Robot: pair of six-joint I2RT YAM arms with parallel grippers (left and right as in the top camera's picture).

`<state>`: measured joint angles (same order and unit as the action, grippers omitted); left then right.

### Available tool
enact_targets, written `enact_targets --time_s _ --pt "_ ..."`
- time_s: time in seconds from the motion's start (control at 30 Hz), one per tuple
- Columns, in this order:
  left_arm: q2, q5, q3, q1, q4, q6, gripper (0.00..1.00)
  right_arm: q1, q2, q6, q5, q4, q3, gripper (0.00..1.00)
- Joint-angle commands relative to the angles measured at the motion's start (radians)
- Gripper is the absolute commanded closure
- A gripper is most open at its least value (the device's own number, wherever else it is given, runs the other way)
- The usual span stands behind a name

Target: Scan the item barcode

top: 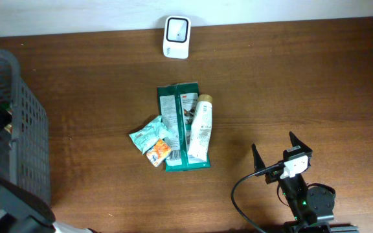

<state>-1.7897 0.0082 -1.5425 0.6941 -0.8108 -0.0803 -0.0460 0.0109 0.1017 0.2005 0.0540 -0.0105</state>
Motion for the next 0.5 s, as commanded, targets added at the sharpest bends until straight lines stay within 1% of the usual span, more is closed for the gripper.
enact_targets --time_s 0.0,0.1,0.23,0.27,0.37,0.4,0.47 --pt "-0.027 -0.076 0.000 0.001 0.089 -0.029 0.24 -0.006 -0.008 -0.005 -0.002 0.003 0.005 0.02" --pt "-0.082 -0.076 0.000 -0.013 0.132 -0.069 0.24 -0.006 -0.008 -0.004 -0.002 0.003 0.005 0.02" --pt "-0.137 -0.080 0.000 -0.031 0.203 -0.069 0.24 -0.006 -0.008 -0.005 -0.002 0.003 0.005 0.02" --pt "-0.142 -0.080 0.000 -0.031 0.211 -0.070 0.23 -0.006 -0.008 -0.005 -0.002 0.003 0.005 0.02" --pt "-0.174 -0.080 0.000 -0.031 0.220 -0.088 0.25 -0.006 -0.008 -0.005 -0.002 0.003 0.005 0.02" --pt "-0.192 -0.081 0.000 -0.031 0.220 -0.088 0.27 -0.006 -0.008 -0.004 -0.002 0.003 0.005 0.02" --pt "-0.225 -0.080 0.000 -0.031 0.236 -0.087 0.26 -0.006 -0.008 -0.005 -0.002 0.003 0.005 0.02"
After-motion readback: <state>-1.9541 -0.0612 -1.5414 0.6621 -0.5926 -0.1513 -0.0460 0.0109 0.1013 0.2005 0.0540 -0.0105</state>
